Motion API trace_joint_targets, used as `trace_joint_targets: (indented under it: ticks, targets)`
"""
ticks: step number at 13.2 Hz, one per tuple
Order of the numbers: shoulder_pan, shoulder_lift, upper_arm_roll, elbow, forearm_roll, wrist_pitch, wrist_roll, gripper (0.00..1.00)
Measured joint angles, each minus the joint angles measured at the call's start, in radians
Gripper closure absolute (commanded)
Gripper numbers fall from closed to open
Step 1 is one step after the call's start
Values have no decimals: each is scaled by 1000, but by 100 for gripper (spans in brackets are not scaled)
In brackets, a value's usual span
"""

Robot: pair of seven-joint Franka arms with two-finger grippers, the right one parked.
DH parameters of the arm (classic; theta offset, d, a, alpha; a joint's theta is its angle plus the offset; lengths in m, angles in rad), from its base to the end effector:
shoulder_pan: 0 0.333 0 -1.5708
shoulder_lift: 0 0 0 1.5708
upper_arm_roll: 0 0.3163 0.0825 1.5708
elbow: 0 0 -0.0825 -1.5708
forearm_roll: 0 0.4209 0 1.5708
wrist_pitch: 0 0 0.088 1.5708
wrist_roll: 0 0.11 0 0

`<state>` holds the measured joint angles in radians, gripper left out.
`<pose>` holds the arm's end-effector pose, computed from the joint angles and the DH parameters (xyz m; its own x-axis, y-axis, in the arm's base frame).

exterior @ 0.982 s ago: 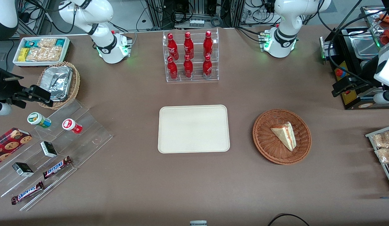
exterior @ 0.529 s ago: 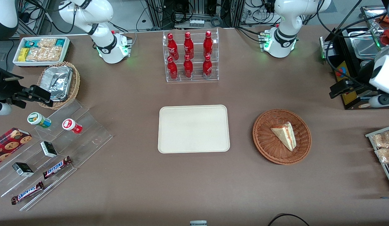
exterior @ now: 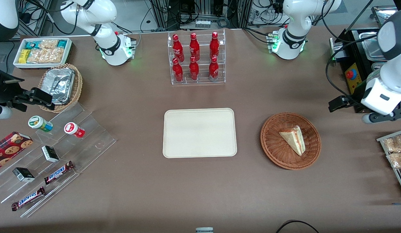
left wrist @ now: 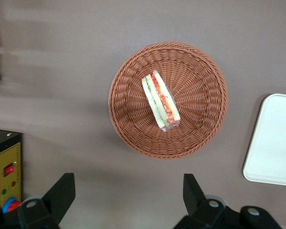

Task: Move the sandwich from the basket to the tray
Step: 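Move the left gripper over the wicker basket above the sandwich, then lower the open left gripper around the wrapped sandwich in the basket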

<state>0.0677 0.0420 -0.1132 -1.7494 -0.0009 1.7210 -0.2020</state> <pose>0.6039 -0.0266 0.5182 0.9853 0.1559 -0.0698 0.1557 -0.9878 -0.0086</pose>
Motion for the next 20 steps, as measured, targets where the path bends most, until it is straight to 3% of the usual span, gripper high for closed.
trace_joint_targets:
  ticks: [7, 14, 20]
  targets:
    - [13, 7, 3, -140, -1, 140, -3, 0]
    - [22, 97, 3, -167, -2, 197, -10, 0]
    - [17, 139, -21, -174, -3, 262, -216, 0]
